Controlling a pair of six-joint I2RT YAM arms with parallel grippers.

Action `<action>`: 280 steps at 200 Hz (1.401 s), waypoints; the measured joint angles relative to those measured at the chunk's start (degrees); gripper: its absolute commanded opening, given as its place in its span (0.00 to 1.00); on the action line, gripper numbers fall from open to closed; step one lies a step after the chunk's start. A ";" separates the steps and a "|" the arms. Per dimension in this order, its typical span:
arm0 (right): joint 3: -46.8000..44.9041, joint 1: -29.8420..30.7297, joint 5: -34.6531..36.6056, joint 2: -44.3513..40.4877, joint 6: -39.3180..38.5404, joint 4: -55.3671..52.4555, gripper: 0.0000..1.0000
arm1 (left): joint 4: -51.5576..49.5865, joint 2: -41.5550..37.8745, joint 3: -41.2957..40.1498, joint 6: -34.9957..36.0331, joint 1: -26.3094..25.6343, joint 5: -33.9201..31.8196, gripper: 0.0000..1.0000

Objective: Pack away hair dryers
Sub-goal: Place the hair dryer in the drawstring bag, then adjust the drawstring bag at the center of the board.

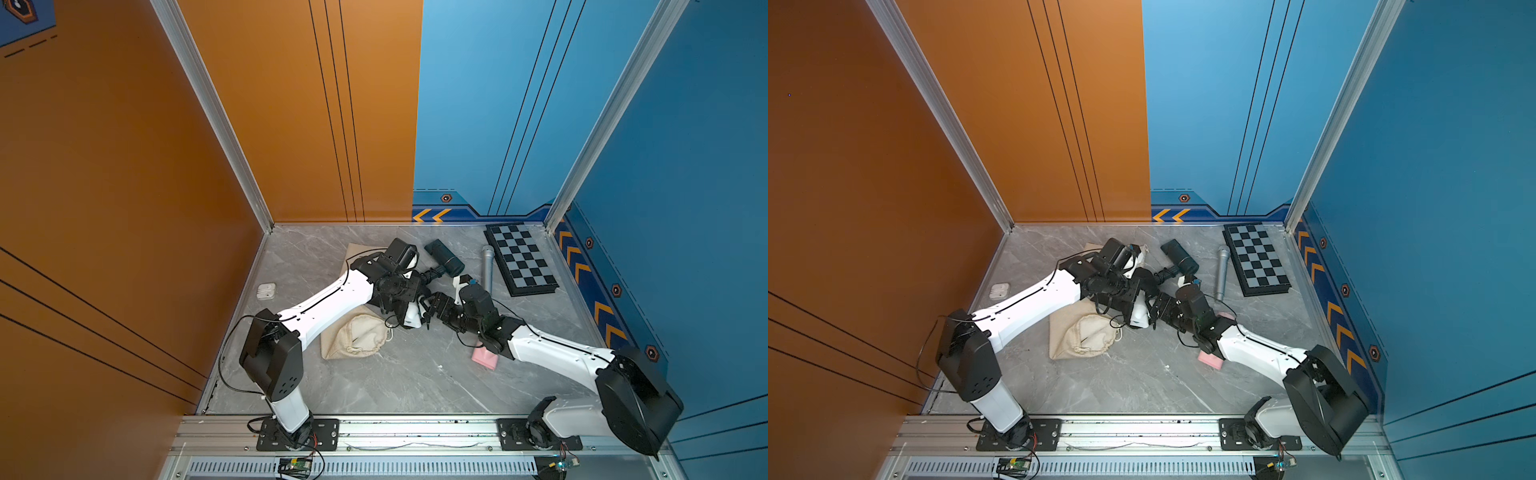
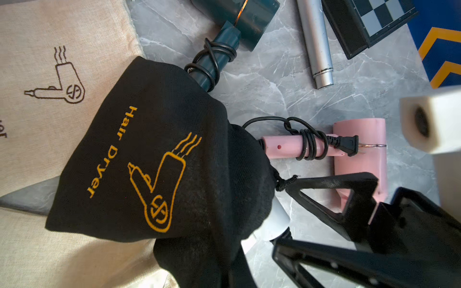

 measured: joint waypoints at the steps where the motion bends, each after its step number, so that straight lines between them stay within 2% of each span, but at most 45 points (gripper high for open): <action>1: 0.00 0.00 0.02 -0.09 -0.02 -0.13 0.88 | 0.00 0.00 0.00 -0.02 0.00 0.00 0.00; 36: 0.00 0.26 1.68 -6.91 -4.24 -5.68 0.84 | -0.11 0.00 0.09 -0.37 0.09 0.33 0.00; 71: 0.00 0.28 2.91 -9.27 -14.08 -7.65 0.77 | -0.11 0.00 0.15 -0.39 0.09 0.68 0.00; 103: -0.04 0.17 3.23 -7.08 -22.93 -7.17 0.76 | -0.13 0.00 0.15 -0.83 0.09 0.92 0.00; 132: -0.13 0.17 4.28 -4.17 -27.76 -3.45 0.76 | -0.13 0.00 0.15 -1.03 0.09 1.05 0.00; 181: 0.28 0.04 4.42 3.61 -30.62 2.19 0.75 | -0.13 0.00 0.15 -1.05 0.09 1.22 0.00; 222: 2.05 -0.35 4.55 6.88 -31.32 4.79 0.73 | -0.15 -0.09 0.15 -1.05 0.07 1.38 0.00; 236: 3.67 -0.59 4.61 7.76 -31.63 5.44 0.67 | -0.15 -0.22 0.15 -1.05 0.07 1.44 0.00; 257: 5.81 -0.92 4.55 9.27 -31.65 6.32 0.52 | -0.20 -0.68 0.15 -1.05 0.09 1.44 0.00; 280: 7.85 -0.96 4.39 12.24 -31.58 6.93 0.30 | -0.26 -1.33 0.15 -1.05 0.09 1.44 0.00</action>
